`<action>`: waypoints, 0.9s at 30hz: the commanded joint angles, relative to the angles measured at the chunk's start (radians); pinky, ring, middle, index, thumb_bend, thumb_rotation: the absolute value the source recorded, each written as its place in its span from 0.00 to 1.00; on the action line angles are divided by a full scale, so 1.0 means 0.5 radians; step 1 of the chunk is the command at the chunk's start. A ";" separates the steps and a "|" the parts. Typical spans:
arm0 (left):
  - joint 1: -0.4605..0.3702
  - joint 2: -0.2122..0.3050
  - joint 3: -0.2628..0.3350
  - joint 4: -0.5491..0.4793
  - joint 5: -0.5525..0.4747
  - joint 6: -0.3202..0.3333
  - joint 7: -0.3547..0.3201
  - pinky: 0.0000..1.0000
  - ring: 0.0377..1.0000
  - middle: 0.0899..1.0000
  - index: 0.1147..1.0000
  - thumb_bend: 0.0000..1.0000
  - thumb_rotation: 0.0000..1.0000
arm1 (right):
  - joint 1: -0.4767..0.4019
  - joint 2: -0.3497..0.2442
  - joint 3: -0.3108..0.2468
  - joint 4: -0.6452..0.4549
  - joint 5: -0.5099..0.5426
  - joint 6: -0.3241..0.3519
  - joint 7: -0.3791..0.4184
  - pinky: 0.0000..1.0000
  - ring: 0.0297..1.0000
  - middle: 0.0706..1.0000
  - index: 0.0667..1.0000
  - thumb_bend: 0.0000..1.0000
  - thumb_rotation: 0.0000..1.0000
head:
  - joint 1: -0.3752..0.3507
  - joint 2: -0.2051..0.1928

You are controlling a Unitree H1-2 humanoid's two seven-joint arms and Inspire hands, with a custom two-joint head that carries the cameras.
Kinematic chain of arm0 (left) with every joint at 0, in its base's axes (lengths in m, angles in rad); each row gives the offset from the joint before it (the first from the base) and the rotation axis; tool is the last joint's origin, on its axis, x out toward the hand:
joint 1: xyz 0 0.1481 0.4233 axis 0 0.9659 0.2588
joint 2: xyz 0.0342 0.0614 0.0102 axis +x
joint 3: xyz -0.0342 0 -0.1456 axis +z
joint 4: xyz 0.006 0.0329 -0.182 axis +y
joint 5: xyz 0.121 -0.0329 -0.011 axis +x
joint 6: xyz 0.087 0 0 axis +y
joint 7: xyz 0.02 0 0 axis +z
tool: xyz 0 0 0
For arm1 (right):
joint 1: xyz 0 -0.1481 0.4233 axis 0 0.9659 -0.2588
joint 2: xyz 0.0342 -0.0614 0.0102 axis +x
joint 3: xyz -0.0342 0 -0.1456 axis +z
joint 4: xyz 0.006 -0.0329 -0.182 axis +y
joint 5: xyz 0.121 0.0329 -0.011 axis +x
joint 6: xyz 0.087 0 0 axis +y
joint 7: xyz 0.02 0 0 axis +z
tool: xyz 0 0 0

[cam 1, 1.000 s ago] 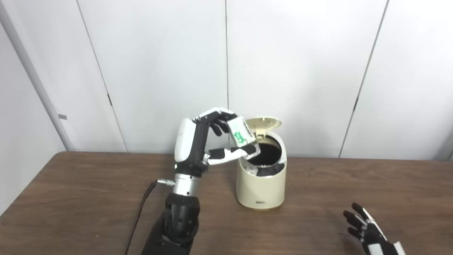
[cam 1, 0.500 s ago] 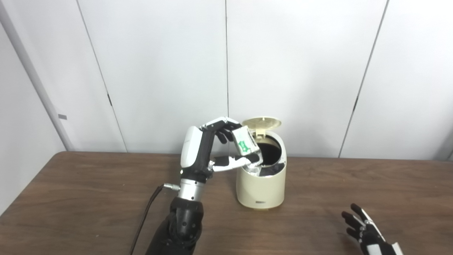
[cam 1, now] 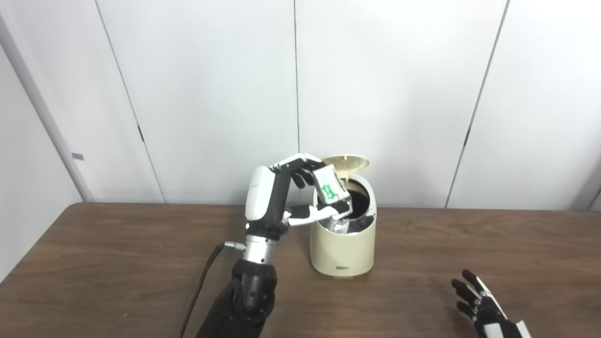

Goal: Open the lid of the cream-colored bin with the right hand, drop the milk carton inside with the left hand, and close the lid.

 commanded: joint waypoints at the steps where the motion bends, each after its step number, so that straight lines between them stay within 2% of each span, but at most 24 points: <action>1: -0.130 -0.006 -0.013 -0.033 0.021 -0.062 0.076 0.36 0.41 0.45 0.44 0.48 0.00 | -0.022 -0.013 0.001 -0.061 0.003 -0.026 -0.003 0.88 0.91 0.87 0.93 0.67 1.00 | -0.002 0.003; 6: -0.125 -0.013 -0.045 -0.069 0.029 -0.062 0.071 0.35 0.40 0.45 0.45 0.48 0.00 | -0.014 -0.012 0.009 -0.077 -0.008 -0.001 0.000 0.90 0.92 0.88 0.94 0.67 1.00 | 0.004 0.006; 17: -0.110 -0.003 -0.150 0.000 0.076 -0.068 0.163 0.36 0.41 0.45 0.43 0.48 0.00 | -0.004 -0.022 0.013 -0.088 -0.006 -0.013 0.008 0.89 0.92 0.89 0.94 0.67 1.00 | -0.009 0.006; 27: -0.143 0.072 -0.327 0.072 0.165 -0.067 0.373 0.37 0.42 0.44 0.41 0.48 0.00 | 0.003 -0.027 0.015 -0.104 -0.017 -0.010 0.003 0.90 0.92 0.88 0.93 0.69 1.00 | -0.019 0.010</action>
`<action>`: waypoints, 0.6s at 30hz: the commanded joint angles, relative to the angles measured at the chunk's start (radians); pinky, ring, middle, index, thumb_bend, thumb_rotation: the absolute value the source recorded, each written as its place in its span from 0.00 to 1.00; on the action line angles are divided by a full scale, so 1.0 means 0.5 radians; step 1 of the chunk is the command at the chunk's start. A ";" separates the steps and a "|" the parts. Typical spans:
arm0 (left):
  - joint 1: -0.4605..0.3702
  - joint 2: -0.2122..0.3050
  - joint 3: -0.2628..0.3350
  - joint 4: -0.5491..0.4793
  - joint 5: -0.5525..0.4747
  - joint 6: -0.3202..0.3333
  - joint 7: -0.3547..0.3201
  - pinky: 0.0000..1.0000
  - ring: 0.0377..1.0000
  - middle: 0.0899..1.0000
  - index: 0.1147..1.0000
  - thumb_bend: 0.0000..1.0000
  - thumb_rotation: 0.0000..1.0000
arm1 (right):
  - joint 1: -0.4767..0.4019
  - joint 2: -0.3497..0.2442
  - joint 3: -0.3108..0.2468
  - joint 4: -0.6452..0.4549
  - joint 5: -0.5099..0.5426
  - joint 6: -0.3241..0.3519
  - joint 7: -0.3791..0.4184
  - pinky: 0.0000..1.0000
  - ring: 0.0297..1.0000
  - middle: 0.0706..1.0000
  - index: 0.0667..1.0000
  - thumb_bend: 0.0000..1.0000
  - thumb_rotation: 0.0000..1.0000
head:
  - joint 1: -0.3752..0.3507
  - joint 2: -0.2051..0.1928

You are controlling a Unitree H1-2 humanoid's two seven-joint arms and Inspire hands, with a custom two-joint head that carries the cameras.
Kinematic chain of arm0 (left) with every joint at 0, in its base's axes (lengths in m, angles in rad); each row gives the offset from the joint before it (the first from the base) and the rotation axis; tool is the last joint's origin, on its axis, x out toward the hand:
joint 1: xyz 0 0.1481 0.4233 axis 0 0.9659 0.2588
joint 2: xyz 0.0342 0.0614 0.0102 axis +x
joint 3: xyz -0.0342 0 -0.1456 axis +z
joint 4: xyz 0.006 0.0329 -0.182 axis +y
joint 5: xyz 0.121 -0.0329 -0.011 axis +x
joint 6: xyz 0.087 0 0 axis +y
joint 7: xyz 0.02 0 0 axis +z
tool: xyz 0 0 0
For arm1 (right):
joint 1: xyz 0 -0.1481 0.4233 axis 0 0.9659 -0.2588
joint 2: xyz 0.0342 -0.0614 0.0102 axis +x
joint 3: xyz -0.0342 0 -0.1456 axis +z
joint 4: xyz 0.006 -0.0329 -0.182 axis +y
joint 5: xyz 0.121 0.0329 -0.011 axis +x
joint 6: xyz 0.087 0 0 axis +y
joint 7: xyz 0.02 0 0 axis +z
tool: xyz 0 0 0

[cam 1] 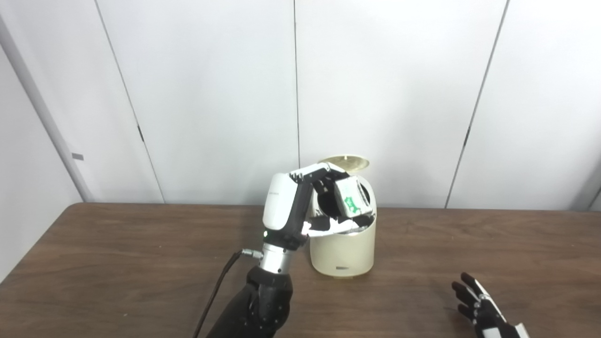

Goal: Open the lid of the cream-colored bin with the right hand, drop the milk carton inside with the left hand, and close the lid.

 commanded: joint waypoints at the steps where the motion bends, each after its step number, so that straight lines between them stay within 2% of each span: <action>1: -0.115 0.031 -0.025 -0.008 0.034 -0.034 0.069 0.37 0.42 0.44 0.41 0.48 0.00 | -0.019 -0.016 0.001 -0.080 -0.001 -0.041 0.000 0.89 0.91 0.88 0.93 0.69 1.00 | -0.001 0.001; 10: -0.160 0.080 -0.086 0.034 -0.036 -0.035 0.137 0.37 0.42 0.44 0.42 0.48 0.00 | -0.015 -0.019 -0.005 -0.100 -0.005 0.004 -0.005 0.90 0.91 0.88 0.92 0.68 1.00 | 0.005 -0.001; 18: -0.187 0.094 -0.073 0.047 -0.041 -0.034 0.174 0.37 0.42 0.44 0.42 0.48 0.00 | -0.012 -0.032 -0.003 -0.089 0.010 -0.002 0.004 0.90 0.92 0.88 0.93 0.69 1.00 | 0.016 0.000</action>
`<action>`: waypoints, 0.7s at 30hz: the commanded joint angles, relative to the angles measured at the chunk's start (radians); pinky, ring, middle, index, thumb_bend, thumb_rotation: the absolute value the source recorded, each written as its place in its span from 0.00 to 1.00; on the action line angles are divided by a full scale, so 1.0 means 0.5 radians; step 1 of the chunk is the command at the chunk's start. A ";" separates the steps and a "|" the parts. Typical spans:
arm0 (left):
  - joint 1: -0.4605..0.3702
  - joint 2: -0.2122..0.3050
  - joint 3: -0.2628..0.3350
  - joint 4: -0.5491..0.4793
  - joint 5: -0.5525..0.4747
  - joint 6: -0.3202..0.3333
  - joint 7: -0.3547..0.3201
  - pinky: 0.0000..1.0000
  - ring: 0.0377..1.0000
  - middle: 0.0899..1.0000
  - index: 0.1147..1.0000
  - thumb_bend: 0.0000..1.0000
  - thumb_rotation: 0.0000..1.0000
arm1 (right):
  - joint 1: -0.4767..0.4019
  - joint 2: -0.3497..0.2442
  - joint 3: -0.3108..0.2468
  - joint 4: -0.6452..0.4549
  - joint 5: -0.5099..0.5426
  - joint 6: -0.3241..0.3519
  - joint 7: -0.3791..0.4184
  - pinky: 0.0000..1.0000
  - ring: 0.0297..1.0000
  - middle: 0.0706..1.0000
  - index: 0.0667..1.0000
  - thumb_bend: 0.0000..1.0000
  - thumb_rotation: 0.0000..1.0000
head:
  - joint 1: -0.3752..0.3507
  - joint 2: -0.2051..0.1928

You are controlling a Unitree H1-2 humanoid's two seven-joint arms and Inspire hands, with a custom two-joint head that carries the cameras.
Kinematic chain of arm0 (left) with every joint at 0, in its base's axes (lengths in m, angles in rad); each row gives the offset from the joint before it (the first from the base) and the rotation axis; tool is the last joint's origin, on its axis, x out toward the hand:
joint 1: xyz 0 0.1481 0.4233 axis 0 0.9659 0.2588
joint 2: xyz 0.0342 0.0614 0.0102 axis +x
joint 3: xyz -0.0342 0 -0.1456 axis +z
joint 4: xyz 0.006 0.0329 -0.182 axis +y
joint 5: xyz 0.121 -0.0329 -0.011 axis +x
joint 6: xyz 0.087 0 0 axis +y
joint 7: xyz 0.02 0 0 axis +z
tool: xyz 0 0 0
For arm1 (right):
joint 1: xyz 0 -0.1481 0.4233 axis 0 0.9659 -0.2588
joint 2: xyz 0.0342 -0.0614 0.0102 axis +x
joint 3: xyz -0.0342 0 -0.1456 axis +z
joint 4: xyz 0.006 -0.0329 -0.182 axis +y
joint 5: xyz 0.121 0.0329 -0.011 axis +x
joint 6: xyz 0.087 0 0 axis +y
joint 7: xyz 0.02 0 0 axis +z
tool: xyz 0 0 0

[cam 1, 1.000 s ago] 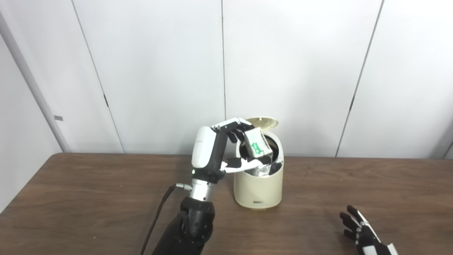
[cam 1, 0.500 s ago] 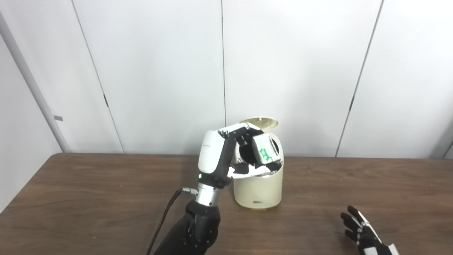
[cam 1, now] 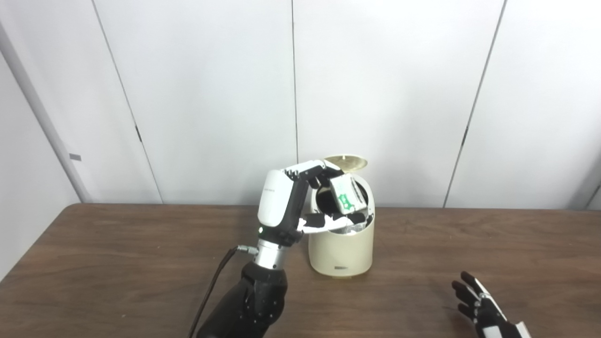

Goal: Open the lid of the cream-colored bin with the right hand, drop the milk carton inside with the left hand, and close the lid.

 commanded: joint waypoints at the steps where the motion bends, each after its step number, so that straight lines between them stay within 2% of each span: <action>1: -0.126 0.020 0.019 -0.026 -0.024 -0.032 0.051 0.37 0.42 0.45 0.42 0.48 0.00 | -0.020 -0.007 -0.002 -0.048 0.010 -0.039 -0.001 0.90 0.92 0.89 0.93 0.70 1.00 | -0.002 0.000; 21: -0.174 0.046 0.090 0.022 0.024 -0.032 0.092 0.36 0.40 0.45 0.44 0.48 0.00 | -0.017 -0.029 -0.001 -0.023 0.014 -0.059 0.009 0.88 0.91 0.88 0.93 0.69 1.00 | 0.009 0.008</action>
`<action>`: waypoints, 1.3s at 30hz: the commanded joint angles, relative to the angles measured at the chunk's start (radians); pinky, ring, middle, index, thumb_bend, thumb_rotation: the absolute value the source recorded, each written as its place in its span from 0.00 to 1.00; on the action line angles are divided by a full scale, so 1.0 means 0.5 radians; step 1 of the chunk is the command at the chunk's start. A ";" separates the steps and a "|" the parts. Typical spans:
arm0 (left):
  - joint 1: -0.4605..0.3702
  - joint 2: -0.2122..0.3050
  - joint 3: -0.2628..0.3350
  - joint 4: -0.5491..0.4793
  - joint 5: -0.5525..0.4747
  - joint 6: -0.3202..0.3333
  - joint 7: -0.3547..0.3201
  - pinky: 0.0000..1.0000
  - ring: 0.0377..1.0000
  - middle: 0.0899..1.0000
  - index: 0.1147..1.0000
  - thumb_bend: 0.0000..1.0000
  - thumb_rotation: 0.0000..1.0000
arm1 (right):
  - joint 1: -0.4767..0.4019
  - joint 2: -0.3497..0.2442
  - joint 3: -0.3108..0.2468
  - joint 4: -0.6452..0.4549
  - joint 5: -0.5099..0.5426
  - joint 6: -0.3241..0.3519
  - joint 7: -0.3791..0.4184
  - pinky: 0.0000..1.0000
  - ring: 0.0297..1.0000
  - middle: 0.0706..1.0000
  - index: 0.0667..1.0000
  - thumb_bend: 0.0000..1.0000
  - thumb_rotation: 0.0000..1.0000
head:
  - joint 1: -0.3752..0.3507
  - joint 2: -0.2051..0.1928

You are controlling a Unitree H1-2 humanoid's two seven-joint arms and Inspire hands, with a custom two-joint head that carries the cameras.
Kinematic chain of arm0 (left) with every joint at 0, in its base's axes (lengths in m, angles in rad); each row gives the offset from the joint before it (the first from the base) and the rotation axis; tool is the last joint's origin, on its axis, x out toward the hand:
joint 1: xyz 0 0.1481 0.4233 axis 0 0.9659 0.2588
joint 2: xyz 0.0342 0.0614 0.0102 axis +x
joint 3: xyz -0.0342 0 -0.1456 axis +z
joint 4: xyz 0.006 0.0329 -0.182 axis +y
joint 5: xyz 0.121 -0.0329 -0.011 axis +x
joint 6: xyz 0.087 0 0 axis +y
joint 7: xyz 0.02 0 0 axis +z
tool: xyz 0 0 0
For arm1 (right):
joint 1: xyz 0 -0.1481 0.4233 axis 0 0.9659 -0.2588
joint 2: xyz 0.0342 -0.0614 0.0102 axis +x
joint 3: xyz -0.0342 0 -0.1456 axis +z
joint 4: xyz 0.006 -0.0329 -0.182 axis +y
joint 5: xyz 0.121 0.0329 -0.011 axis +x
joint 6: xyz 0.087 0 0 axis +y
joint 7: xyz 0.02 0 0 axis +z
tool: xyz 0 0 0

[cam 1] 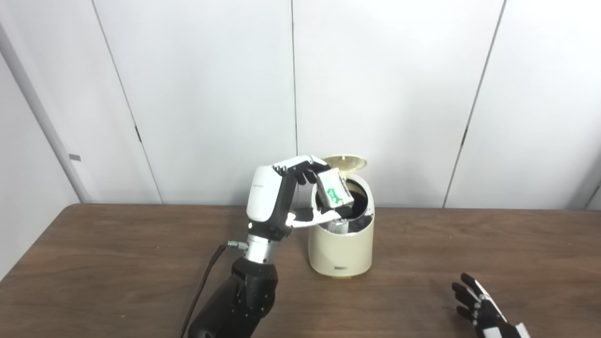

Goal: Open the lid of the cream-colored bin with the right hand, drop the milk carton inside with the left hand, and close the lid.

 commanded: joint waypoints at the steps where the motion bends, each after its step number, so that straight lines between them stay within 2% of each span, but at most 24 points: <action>1: -0.139 0.002 0.029 -0.041 0.001 -0.035 0.068 0.36 0.40 0.45 0.45 0.48 0.00 | -0.021 -0.018 -0.001 -0.035 0.015 -0.056 0.009 0.88 0.91 0.88 0.93 0.69 1.00 | 0.000 0.002; 12: -0.152 0.020 -0.035 0.055 -0.008 -0.035 0.121 0.35 0.40 0.45 0.46 0.48 0.00 | -0.022 -0.011 -0.003 -0.051 0.032 -0.039 0.012 0.89 0.92 0.88 0.93 0.69 1.00 | -0.002 0.004; 31: -0.111 0.032 -0.107 0.172 -0.021 -0.035 0.223 0.35 0.40 0.44 0.42 0.48 0.00 | -0.024 -0.012 -0.007 -0.033 0.032 -0.068 0.008 0.88 0.91 0.88 0.94 0.69 0.99 | -0.016 0.004; 35: -0.086 0.023 -0.079 0.156 -0.087 -0.034 0.158 0.35 0.41 0.45 0.44 0.48 0.00 | -0.019 -0.012 -0.010 -0.036 0.046 -0.066 0.013 0.90 0.92 0.89 0.94 0.69 0.99 | -0.018 0.012; 39: -0.052 0.016 -0.018 0.103 -0.137 -0.027 0.026 0.34 0.40 0.44 0.48 0.47 0.00 | -0.019 -0.015 -0.008 -0.036 0.043 -0.067 0.014 0.90 0.92 0.89 0.94 0.69 0.99 | -0.015 0.013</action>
